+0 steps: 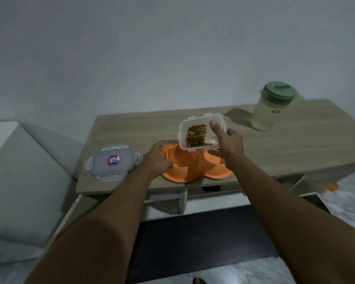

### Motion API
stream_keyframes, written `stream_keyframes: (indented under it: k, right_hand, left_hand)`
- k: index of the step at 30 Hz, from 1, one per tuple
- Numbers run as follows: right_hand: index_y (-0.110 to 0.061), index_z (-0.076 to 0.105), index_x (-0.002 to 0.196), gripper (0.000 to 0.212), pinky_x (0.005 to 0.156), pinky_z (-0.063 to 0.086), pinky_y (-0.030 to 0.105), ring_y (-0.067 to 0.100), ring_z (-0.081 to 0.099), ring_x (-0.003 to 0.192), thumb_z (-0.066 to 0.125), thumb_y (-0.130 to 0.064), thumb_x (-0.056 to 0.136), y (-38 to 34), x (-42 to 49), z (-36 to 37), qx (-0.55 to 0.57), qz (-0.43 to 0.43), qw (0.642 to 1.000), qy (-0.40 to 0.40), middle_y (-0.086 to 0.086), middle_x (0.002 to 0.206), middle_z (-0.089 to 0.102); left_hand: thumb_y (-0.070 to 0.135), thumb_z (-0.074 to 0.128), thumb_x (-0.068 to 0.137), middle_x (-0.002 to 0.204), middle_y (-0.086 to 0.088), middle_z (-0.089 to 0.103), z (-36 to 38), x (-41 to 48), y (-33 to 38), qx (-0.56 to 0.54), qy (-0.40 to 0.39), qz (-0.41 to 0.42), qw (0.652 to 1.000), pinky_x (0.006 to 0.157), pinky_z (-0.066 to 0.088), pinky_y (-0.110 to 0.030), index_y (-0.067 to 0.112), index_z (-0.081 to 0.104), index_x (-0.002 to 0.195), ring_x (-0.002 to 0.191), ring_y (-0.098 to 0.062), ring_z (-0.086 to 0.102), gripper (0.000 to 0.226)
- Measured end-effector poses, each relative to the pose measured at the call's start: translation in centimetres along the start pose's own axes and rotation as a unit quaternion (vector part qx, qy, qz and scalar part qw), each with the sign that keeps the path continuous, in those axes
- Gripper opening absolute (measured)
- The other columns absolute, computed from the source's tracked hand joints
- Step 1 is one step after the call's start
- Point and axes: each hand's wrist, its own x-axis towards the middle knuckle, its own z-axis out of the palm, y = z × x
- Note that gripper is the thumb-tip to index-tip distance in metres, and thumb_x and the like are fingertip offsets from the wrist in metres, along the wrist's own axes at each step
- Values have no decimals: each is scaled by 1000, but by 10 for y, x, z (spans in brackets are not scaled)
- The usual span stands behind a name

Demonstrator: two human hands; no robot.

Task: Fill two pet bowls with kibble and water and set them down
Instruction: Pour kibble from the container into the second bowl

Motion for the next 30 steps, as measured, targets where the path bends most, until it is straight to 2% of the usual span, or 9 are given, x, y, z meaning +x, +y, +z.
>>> stream_keyframes:
  k: [2,5,8,15,19,24,26,28,30]
  right_hand:
    - [-15,61,103,43,64,62,41,26,68,91,75,-50,81,4,2,-1,-15,-18,999,28,7,98,67]
    - [-25,63,86,51,73,62,50,27,71,84,73,-70,66,9,4,2,-107,-77,988,84,5,92,70]
    - [-22,66,97,74,76,61,49,27,72,87,69,-82,54,13,5,5,-141,-98,980,97,4,92,72]
    - [-27,61,93,59,72,63,48,26,72,88,74,-74,58,13,4,11,-115,-94,985,83,5,95,71]
    - [-29,60,96,66,77,61,49,24,71,88,70,-78,55,13,2,12,-128,-113,981,92,0,94,70]
    - [-32,57,84,49,74,62,50,24,72,86,75,-72,61,10,-1,11,-126,-117,980,98,-1,91,69]
    - [-28,59,89,59,76,61,50,26,71,89,75,-75,58,9,-2,11,-118,-110,980,114,0,94,68]
    - [-22,63,105,75,78,60,50,26,69,91,72,-78,55,8,-3,13,-141,-117,976,120,0,96,68]
    - [-17,65,109,80,76,61,49,25,70,89,72,-77,56,7,-5,13,-158,-123,973,116,2,94,69]
  left_hand:
    - [30,80,63,130,-1,59,3,-2,-12,54,-33,15,998,96,50,-41,33,38,137,113,-21,59,85]
    - [28,83,69,136,-2,57,9,-10,-17,94,-43,46,994,102,43,-38,30,36,145,122,-26,54,89]
    - [21,81,75,136,-6,56,13,-11,-18,118,-20,64,991,97,40,-35,24,35,147,124,-27,53,85]
    - [23,82,73,134,-9,55,17,-10,-17,158,-17,38,987,96,42,-37,22,32,147,122,-28,53,89]
    - [23,82,73,134,-9,55,19,-9,-16,164,-18,26,986,97,43,-38,19,35,145,121,-27,54,86]
    - [20,84,71,135,-8,54,18,-9,-14,159,-23,29,987,99,42,-38,20,32,147,123,-28,52,92]
    - [21,84,71,136,-9,54,18,-8,-12,168,-25,30,985,98,43,-38,19,32,147,123,-28,52,92]
    - [21,83,73,135,-9,53,17,-9,-11,174,-27,26,984,96,42,-37,19,33,147,123,-28,52,90]
    - [19,82,73,135,-8,54,17,-9,-10,170,-28,27,985,93,42,-34,20,34,146,123,-27,52,88]
